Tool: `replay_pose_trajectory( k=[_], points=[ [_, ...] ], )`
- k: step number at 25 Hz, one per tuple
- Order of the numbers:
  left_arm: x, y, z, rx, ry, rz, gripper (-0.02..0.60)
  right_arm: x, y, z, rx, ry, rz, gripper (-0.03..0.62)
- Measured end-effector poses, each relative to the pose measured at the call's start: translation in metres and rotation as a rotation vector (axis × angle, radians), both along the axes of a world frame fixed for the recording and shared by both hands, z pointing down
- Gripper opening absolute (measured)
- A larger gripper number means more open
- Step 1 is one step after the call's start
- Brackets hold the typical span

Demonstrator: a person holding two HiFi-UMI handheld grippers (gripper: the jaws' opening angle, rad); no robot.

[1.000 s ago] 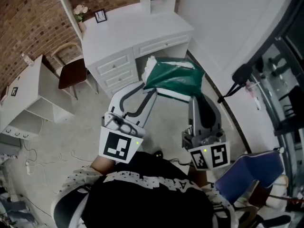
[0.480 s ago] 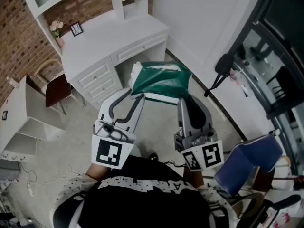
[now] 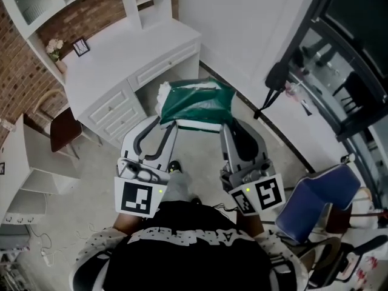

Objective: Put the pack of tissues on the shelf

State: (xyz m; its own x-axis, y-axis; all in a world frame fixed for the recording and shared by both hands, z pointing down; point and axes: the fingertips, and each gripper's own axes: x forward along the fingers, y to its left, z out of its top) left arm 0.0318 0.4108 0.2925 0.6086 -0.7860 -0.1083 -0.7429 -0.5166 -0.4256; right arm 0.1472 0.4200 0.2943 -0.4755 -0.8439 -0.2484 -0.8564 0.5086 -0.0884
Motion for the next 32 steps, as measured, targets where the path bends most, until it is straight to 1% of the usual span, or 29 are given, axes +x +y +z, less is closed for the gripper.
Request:
replay_pose_trajectory(
  k=[3,6,10,14,19,25,32],
  points=[
    [0.001,-0.018,0.001,0.003,0.012,0.004,0.132,0.001,-0.017,-0.001,0.004,0.017,0.006,0.074],
    [0.001,-0.040,0.003,-0.012,0.036,0.006,0.132,0.001,-0.038,-0.001,0.000,0.028,0.013,0.074],
    [-0.006,-0.074,0.000,0.005,0.031,0.015,0.132,-0.006,-0.071,-0.001,-0.002,0.035,0.020,0.072],
    [-0.008,-0.096,0.002,0.004,0.041,0.011,0.132,-0.008,-0.095,0.002,-0.010,0.044,0.013,0.072],
    [-0.020,-0.131,0.007,-0.025,0.064,-0.009,0.132,-0.020,-0.131,0.005,-0.023,0.055,0.000,0.072],
    [-0.027,-0.159,0.007,-0.033,0.071,-0.001,0.132,-0.027,-0.160,0.004,-0.032,0.061,0.005,0.072],
    [-0.034,-0.193,0.002,-0.023,0.080,0.032,0.132,-0.034,-0.191,0.000,-0.029,0.072,0.036,0.072]
  ],
)
